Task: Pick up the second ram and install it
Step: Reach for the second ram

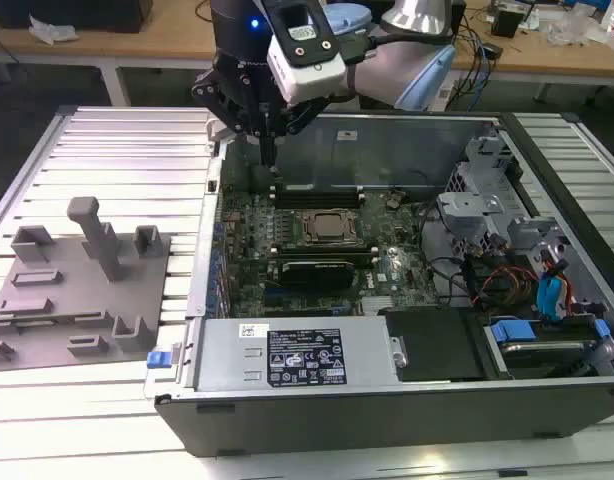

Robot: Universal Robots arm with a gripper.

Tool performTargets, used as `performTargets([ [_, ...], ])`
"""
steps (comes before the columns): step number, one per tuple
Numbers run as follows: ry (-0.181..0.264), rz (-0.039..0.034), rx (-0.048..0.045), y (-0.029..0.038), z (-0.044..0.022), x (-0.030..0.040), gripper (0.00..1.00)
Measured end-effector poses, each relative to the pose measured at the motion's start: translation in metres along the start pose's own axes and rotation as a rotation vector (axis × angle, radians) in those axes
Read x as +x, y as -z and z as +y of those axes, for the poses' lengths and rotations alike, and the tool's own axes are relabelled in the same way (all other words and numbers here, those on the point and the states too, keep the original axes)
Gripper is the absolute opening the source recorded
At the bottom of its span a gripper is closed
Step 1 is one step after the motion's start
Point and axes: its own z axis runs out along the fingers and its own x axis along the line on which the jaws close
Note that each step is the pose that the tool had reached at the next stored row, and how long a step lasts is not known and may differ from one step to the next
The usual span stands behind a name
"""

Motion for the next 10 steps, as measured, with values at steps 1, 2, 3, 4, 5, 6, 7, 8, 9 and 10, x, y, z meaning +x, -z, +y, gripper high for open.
performTargets([
  [1, 0.000, 0.0001, 0.0001, 0.0002, -0.0004, 0.0055, 0.11],
  [2, 0.000, 0.0000, 0.0001, 0.0003, -0.0009, 0.0116, 0.11],
  [3, 0.000, 0.0000, 0.0001, 0.0004, -0.0013, 0.0165, 0.11],
  [4, 0.000, 0.0000, 0.0001, 0.0006, -0.0019, 0.0258, 0.11],
  [5, 0.000, 0.0000, 0.0001, 0.0007, -0.0024, 0.0313, 0.11],
  [6, 0.000, 0.0001, 0.0001, 0.0008, -0.0026, 0.0345, 0.11],
  [7, 0.000, 0.0000, 0.0000, 0.0008, -0.0028, 0.0376, 0.11],
  [8, 0.000, -0.0001, 0.0000, 0.0008, -0.0033, 0.0439, 0.11],
  [9, 0.000, 0.0001, 0.0001, 0.0010, -0.0037, 0.0489, 0.11],
  [10, 0.000, 0.0001, 0.0001, 0.0011, -0.0048, 0.0640, 0.11],
])
